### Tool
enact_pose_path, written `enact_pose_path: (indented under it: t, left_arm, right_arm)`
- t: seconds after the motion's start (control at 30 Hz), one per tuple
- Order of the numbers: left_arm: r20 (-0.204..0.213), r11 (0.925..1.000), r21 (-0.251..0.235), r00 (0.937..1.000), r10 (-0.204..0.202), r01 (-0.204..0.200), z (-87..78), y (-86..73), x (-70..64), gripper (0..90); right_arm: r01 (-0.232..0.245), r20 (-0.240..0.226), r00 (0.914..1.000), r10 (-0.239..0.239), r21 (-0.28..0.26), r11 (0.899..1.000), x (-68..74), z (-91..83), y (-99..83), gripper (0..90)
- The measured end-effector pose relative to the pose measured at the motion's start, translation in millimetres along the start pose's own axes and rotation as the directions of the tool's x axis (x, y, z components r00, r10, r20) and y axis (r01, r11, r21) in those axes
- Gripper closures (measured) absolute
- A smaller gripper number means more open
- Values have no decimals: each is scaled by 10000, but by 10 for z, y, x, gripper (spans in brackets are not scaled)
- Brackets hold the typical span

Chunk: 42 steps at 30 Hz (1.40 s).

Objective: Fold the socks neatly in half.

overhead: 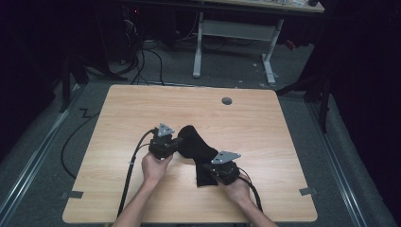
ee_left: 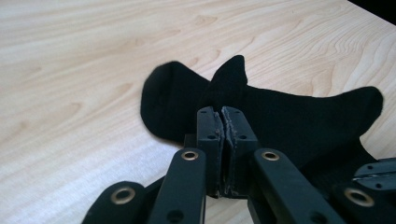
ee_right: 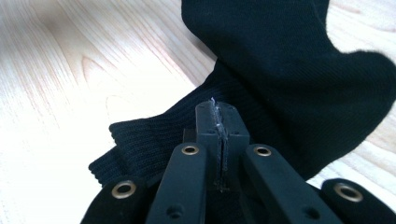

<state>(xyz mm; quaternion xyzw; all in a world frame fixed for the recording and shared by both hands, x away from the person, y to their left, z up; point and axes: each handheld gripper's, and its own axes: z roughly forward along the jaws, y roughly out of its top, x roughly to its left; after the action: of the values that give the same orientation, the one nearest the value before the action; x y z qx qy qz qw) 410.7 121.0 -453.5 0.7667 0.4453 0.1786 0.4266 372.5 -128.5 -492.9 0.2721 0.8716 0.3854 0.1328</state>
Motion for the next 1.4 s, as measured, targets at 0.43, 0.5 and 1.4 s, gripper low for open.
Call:
enact_pose_path:
  t: [0.43,0.5,1.4]
  left_arm:
    - [-357,9995,-273,9993,148,-157,-58,200,101,865]
    - [-458,9996,-179,9987,219,-228,-27,237,112,865]
    - [-924,9986,193,9944,510,-494,276,259,189,860]
  right_arm:
    - [215,-70,9997,-217,-322,9993,-16,-192,39,894]
    - [248,-112,9996,-252,-363,9990,-9,-208,38,894]
    - [636,-288,9975,-643,-255,9977,107,-214,68,894]
